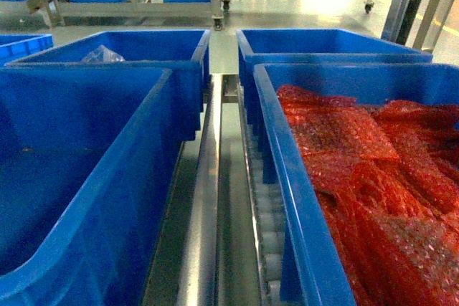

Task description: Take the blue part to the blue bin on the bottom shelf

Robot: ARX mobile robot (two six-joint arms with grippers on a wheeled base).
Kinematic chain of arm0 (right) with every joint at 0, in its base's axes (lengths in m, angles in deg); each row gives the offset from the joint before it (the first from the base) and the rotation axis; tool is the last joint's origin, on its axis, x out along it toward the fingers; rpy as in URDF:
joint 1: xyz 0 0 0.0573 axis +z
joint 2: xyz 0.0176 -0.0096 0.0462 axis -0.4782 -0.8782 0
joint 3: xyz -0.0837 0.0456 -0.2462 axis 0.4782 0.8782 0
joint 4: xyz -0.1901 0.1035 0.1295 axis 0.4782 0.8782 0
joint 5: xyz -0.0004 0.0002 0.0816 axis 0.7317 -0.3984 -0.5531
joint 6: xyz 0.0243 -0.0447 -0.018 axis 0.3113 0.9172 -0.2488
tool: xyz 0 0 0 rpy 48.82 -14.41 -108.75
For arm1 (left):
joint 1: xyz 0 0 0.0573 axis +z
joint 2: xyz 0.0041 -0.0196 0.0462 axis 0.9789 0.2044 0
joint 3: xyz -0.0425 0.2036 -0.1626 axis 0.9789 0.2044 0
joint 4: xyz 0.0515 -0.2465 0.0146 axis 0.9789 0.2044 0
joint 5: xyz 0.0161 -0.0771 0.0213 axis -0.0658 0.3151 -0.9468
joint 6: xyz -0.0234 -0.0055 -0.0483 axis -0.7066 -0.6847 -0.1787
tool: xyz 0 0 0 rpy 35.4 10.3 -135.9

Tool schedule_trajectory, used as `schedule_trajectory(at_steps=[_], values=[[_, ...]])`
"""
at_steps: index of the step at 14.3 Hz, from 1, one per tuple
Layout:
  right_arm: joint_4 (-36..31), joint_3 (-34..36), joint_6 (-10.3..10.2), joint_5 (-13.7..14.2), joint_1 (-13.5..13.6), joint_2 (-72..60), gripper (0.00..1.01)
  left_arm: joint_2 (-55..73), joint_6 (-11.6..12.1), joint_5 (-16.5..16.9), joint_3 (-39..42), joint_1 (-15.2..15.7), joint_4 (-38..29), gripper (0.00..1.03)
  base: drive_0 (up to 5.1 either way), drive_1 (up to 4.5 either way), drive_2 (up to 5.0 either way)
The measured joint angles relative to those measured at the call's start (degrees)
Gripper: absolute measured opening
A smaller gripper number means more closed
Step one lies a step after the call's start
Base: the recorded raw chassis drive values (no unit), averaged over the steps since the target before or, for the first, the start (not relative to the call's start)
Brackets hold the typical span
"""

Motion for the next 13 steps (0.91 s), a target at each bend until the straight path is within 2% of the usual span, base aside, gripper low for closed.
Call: schedule_trajectory(at_steps=[2,13], values=[[-0.1,0.0,0.0,0.0,0.0,0.0,0.98,-0.1,0.0,0.0,0.0,0.0,-0.2,0.43,-0.1,3.89,-4.2],[0.0,0.0,0.0,0.0,0.0,0.0,0.98,-0.2,0.0,0.0,0.0,0.0,-0.2,0.43,0.0,0.00,0.0]])
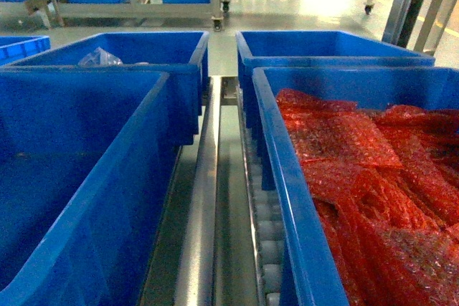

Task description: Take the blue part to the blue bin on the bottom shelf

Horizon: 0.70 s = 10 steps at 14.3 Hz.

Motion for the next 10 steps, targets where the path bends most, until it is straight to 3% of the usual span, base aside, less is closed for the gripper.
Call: schedule_trajectory(at_steps=[10], values=[[0.0,0.0,0.0,0.0,0.0,0.0,0.98,0.0,0.0,0.0,0.0,0.0,0.0,0.43,0.0,0.00,0.0]])
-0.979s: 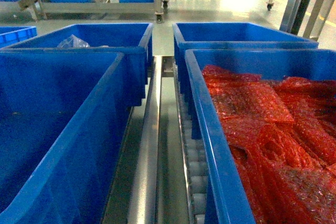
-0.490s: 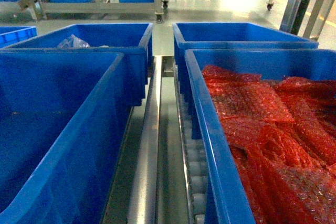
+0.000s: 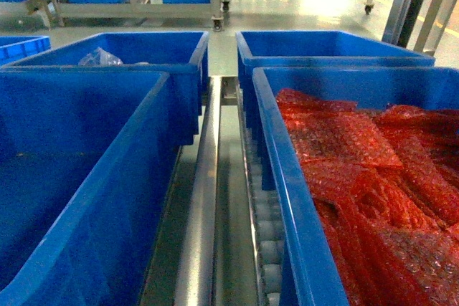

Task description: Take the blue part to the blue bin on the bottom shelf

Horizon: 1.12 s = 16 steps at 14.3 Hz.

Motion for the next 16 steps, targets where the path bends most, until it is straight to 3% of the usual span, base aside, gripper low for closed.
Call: schedule_trajectory(at_steps=[16], values=[[0.0,0.0,0.0,0.0,0.0,0.0,0.98,0.0,0.0,0.0,0.0,0.0,0.0,0.43,0.0,0.00,0.0]])
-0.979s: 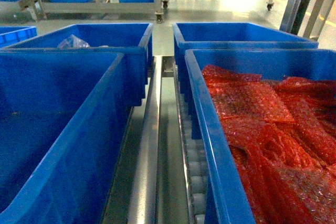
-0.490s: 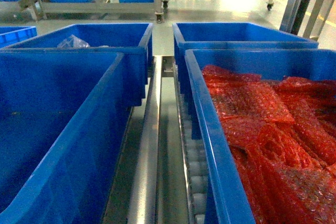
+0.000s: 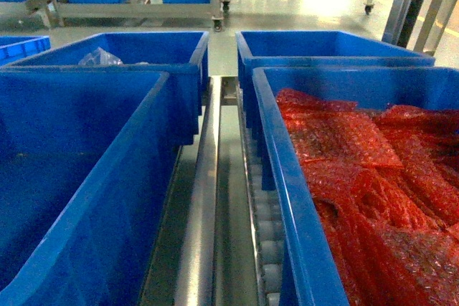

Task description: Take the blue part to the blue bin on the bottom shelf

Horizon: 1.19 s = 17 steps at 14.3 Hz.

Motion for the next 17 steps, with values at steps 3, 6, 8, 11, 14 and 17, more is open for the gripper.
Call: schedule_trajectory(at_steps=[3,6,8,11,14,17], values=[[0.0,0.0,0.0,0.0,0.0,0.0,0.98,0.0,0.0,0.0,0.0,0.0,0.0,0.43,0.0,0.00,0.0],[0.0,0.0,0.0,0.0,0.0,0.0,0.98,0.0,0.0,0.0,0.0,0.0,0.0,0.43,0.0,0.00,0.0],[0.0,0.0,0.0,0.0,0.0,0.0,0.98,0.0,0.0,0.0,0.0,0.0,0.0,0.43,0.0,0.00,0.0],[0.0,0.0,0.0,0.0,0.0,0.0,0.98,0.0,0.0,0.0,0.0,0.0,0.0,0.43,0.0,0.00,0.0],[0.0,0.0,0.0,0.0,0.0,0.0,0.98,2.2,0.7,-4.2,-3.1,-1.2,10.3,0.43,0.0,0.00,0.0],[0.0,0.0,0.0,0.0,0.0,0.0,0.98,5.3,0.3,0.3,-3.3,3.0,7.1,0.43,0.0,0.00,0.0]])
